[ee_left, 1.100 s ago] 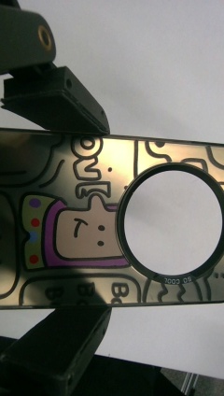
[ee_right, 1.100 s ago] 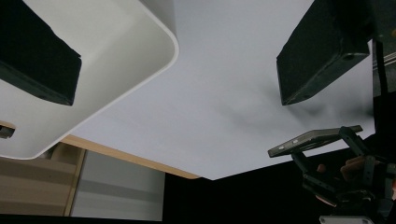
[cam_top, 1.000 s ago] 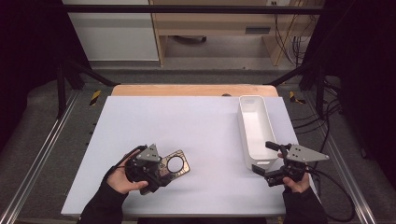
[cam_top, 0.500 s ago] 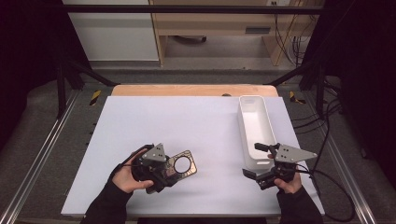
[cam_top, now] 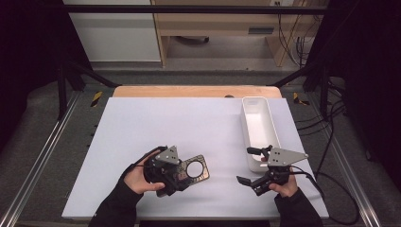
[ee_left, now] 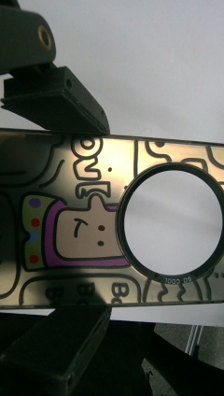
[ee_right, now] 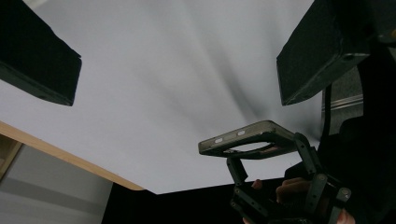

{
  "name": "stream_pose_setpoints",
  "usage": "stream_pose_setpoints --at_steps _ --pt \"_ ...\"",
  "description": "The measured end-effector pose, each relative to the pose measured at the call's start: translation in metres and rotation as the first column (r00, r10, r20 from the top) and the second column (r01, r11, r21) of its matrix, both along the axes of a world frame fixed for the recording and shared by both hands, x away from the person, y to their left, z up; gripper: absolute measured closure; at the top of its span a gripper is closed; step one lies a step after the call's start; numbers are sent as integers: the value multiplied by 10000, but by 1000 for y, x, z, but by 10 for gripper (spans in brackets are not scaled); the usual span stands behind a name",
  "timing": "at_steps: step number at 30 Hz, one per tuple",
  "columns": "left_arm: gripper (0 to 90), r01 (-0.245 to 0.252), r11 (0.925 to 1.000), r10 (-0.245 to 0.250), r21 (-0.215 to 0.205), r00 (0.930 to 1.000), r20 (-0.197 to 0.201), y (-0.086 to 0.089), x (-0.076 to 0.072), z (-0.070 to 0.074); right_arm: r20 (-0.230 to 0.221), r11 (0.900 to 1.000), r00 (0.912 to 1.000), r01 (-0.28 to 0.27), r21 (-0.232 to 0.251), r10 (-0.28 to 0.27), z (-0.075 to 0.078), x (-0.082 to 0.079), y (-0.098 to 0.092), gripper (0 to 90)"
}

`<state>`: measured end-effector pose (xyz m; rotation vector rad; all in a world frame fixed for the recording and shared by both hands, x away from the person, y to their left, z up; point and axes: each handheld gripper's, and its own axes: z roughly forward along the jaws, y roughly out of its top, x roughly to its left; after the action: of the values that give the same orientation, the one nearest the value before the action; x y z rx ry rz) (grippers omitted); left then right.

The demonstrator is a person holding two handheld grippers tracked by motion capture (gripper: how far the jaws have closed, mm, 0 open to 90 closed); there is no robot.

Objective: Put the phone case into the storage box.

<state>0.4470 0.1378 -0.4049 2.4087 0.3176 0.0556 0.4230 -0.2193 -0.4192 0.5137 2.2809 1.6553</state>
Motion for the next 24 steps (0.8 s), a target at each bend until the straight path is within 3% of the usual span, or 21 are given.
stream_pose_setpoints --at_steps 13,24 --pt "113 370 9993 -371 -26 9993 -93 -13 -3 -5 -65 9972 9977 -682 -320 680 -2 -2 20 4" --pt "113 654 9978 -654 47 9979 -16 -21 -6 -6 -375 9925 9929 -1149 -425 1133 -8 0 38 4"
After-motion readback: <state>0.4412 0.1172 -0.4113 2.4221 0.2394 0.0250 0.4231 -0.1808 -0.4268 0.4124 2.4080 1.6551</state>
